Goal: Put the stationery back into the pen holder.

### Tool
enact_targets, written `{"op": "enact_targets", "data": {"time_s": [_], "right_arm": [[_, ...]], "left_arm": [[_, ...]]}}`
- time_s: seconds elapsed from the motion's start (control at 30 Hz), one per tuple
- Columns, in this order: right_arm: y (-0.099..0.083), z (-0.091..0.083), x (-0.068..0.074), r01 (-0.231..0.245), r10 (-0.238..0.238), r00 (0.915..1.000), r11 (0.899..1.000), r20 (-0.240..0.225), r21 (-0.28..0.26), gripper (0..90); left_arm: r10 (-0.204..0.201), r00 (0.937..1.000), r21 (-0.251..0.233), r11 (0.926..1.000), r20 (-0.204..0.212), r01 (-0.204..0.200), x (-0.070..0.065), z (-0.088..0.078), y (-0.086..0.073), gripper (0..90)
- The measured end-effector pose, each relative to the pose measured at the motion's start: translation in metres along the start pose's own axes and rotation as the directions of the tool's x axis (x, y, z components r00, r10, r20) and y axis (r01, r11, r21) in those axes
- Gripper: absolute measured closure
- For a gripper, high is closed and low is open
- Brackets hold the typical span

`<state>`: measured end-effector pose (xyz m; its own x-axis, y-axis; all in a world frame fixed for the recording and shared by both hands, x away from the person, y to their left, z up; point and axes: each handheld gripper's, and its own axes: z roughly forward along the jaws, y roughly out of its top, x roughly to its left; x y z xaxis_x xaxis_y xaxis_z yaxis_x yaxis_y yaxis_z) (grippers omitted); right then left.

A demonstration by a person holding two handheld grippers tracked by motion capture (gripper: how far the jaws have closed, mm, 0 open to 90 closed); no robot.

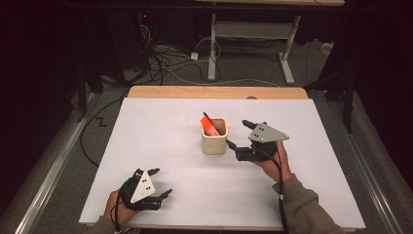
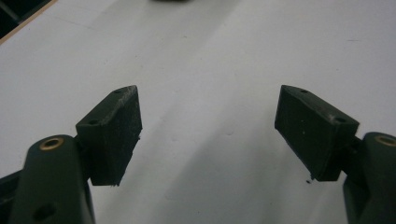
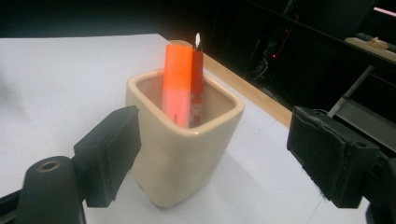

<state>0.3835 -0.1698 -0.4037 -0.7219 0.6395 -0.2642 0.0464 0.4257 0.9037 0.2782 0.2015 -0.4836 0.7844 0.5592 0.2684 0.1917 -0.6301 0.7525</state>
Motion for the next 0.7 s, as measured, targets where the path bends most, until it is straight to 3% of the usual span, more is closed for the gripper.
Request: {"op": "enact_targets", "data": {"time_s": [0.7], "right_arm": [[-0.020,-0.016,0.015,0.054,-0.053,0.9983,0.999,-0.024,0.010,18.2]], "left_arm": [[0.002,1.0000,-0.002,1.0000,-0.003,-0.002,0.000,-0.001,0.000,22.3]]}}
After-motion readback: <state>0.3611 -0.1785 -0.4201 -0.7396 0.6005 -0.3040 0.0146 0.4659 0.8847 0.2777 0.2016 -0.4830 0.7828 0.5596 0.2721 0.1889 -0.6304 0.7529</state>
